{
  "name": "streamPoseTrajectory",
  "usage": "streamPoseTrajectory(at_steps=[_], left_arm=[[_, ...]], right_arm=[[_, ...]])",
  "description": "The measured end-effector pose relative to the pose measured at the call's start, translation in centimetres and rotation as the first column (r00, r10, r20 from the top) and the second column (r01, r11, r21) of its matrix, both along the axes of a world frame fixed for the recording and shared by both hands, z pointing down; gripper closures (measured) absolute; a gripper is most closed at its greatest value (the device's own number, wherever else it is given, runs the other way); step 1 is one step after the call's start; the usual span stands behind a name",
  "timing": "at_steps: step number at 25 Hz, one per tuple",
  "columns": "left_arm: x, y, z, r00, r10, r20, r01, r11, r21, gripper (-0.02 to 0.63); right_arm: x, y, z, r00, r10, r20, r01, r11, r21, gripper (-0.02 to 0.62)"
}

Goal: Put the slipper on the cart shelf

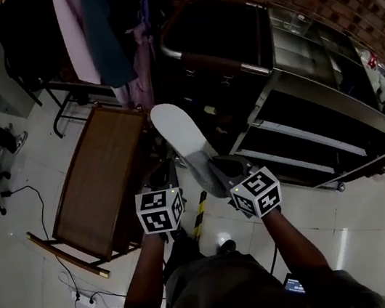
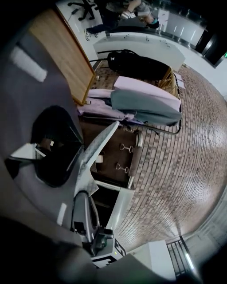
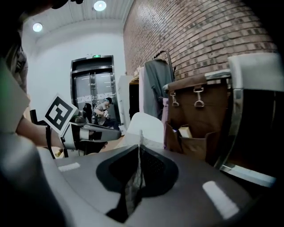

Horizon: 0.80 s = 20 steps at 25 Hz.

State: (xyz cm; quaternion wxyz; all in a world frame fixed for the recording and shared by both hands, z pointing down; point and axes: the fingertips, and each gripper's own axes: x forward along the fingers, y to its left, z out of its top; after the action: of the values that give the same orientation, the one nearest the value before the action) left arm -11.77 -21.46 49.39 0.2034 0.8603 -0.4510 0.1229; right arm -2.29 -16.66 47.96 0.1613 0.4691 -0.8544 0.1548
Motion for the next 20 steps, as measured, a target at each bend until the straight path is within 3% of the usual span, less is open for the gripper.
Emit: streamPoseTrajectory(at_steps=[10, 20], left_arm=[[14.1, 8.3, -2.1, 0.978, 0.207, 0.013, -0.207, 0.977, 0.051, 0.598], [27.5, 14.8, -2.1, 0.905, 0.425, 0.019, -0.426, 0.903, 0.055, 0.598]], right_arm=[[14.2, 10.2, -2.1, 0.977, 0.213, -0.001, -0.213, 0.976, 0.052, 0.588], [26.8, 19.2, 0.0, 0.893, 0.449, -0.013, -0.449, 0.893, 0.015, 0.588]])
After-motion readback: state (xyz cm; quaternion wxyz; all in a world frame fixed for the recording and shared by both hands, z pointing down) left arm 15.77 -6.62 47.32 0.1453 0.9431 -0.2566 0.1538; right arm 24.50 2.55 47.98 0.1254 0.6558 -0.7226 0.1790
